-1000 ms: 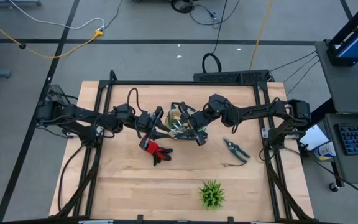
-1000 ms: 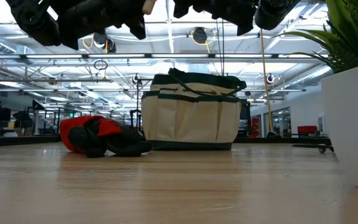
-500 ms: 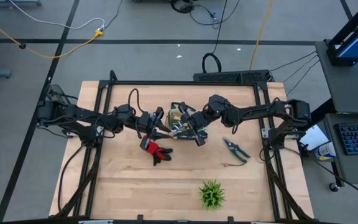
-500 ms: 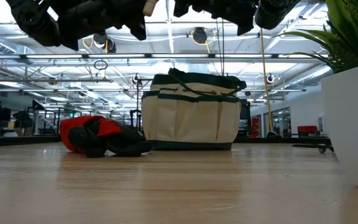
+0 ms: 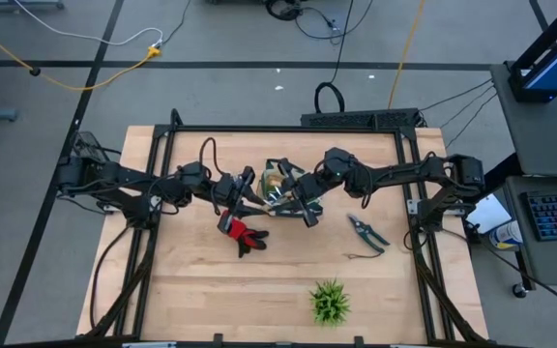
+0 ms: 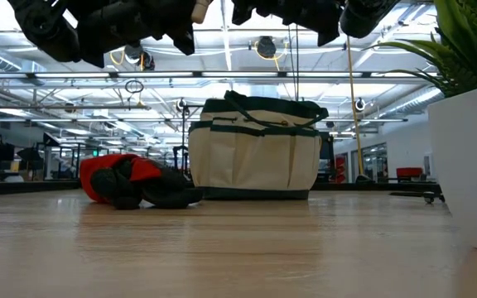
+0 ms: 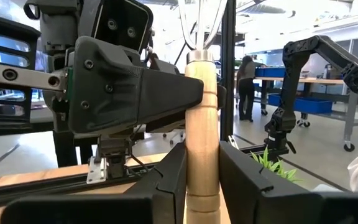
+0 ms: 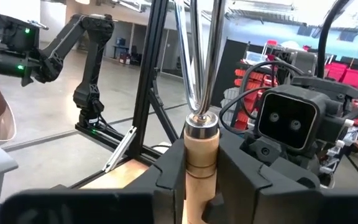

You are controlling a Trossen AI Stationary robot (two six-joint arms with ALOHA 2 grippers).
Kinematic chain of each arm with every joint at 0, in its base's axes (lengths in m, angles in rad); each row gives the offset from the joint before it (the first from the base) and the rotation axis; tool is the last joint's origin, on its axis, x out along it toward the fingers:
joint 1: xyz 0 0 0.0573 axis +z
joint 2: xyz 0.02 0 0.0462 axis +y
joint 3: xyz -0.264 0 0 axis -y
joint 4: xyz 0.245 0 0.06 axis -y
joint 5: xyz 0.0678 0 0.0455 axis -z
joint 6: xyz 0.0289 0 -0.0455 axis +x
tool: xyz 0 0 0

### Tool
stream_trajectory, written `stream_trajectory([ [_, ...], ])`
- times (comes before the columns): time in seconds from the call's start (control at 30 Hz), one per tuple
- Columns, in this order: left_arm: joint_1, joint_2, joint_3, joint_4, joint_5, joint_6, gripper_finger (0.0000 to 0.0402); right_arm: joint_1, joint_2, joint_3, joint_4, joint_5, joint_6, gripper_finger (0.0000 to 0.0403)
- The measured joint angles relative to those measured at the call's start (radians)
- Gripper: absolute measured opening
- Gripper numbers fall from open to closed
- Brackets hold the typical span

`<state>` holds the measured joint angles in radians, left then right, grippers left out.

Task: Pick & Place Garden tools in Gardening bag
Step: Put the brown hand rake into the gardening bag

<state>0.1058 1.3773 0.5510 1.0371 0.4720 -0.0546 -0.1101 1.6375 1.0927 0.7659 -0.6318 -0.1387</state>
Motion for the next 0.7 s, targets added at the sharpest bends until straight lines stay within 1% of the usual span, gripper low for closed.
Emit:
stream_trajectory([
  [0.4,0.0,0.001,0.0,-0.106,0.005,0.005,0.0087,-0.002,0.0,0.0,-0.12,0.003,0.023,0.0065],
  [0.7,0.0,0.0,0.0,-0.127,-0.018,0.003,0.0088,-0.006,0.0,0.0,-0.133,0.003,0.049,0.0064],
])
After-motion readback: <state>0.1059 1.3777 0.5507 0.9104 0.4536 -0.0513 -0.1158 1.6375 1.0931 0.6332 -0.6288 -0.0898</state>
